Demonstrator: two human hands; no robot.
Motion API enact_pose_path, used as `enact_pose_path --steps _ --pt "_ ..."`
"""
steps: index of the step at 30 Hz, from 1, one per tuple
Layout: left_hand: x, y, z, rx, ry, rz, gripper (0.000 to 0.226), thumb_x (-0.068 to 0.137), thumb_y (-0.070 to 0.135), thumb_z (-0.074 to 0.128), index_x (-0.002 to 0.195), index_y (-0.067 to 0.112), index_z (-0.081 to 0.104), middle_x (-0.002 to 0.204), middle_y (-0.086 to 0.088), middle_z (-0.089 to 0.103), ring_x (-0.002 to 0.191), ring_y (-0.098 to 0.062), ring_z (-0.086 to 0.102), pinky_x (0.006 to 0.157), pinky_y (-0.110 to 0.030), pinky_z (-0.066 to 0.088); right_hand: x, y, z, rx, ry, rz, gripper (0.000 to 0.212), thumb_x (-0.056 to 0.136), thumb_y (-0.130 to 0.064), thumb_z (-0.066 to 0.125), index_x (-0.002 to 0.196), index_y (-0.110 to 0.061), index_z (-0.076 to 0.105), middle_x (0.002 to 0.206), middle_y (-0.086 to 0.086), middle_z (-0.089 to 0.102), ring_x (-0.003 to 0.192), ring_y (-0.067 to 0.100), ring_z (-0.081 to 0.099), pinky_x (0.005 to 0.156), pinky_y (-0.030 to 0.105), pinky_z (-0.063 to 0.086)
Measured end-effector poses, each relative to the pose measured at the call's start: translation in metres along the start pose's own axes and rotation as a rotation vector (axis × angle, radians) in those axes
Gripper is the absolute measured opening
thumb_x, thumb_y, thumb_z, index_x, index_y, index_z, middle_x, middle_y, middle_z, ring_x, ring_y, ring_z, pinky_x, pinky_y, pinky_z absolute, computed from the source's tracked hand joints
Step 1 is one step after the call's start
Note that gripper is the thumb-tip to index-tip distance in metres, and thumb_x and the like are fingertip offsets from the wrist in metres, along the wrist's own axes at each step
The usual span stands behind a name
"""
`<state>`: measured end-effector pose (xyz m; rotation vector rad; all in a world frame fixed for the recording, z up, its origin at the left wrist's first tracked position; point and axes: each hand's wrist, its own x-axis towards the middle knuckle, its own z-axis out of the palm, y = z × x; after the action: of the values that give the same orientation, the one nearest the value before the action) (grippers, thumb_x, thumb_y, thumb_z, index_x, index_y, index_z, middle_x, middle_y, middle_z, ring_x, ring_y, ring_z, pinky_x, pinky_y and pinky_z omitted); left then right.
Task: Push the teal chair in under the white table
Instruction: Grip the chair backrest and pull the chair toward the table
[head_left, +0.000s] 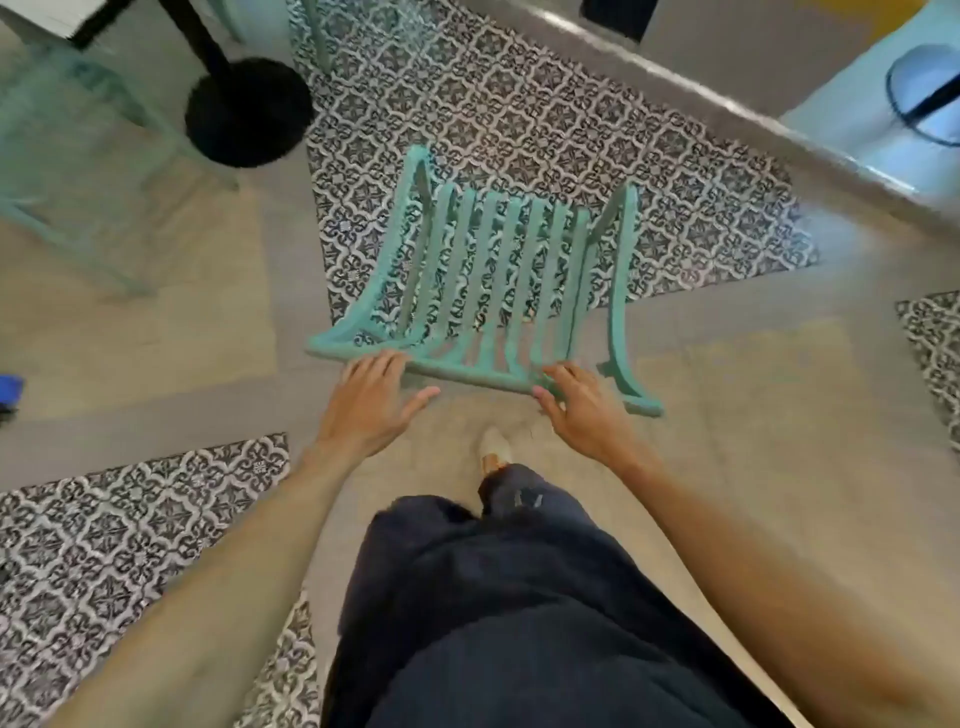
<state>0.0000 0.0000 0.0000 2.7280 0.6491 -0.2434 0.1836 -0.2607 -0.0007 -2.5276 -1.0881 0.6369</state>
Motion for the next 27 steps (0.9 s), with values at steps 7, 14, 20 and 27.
enact_pose_path --steps 7,14,20,27 --pt "0.032 -0.035 0.017 0.202 0.242 0.122 0.059 0.096 0.067 0.050 0.101 0.009 0.061 0.102 -0.012 0.060 0.097 -0.033 0.051 0.083 -0.049 0.036 -0.013 0.004 0.022 -0.252 0.245 0.130 0.045 0.100 -0.049 0.067 0.117 -0.007 0.068 0.112 0.016 0.062 0.104 0.039 0.058 0.091 0.049 0.044" --pt "0.053 -0.066 0.025 0.218 0.249 0.204 0.065 0.098 0.075 0.041 0.094 0.012 0.052 0.094 -0.011 0.052 0.090 -0.031 0.043 0.077 -0.048 0.031 -0.008 0.000 0.040 -0.336 0.390 0.199 0.062 0.100 -0.068 0.054 0.107 -0.008 0.066 0.109 0.016 0.062 0.099 0.037 0.058 0.088 0.049 0.042" --pt "0.054 -0.068 0.039 0.191 0.282 0.151 0.068 0.098 0.077 0.037 0.092 0.010 0.046 0.093 -0.012 0.048 0.087 -0.029 0.038 0.077 -0.046 0.026 0.005 0.019 0.062 -0.367 0.546 0.166 0.069 0.099 -0.079 0.046 0.099 -0.010 0.055 0.099 0.014 0.055 0.090 0.032 0.049 0.084 0.047 0.037" --pt "0.054 -0.063 0.047 0.177 0.353 0.130 0.079 0.087 0.090 0.041 0.092 0.011 0.043 0.092 -0.010 0.045 0.082 -0.027 0.038 0.079 -0.045 0.026 0.015 0.036 0.073 -0.371 0.619 0.110 0.071 0.095 -0.084 0.046 0.092 -0.013 0.045 0.093 0.009 0.047 0.083 0.027 0.038 0.078 0.043 0.035"
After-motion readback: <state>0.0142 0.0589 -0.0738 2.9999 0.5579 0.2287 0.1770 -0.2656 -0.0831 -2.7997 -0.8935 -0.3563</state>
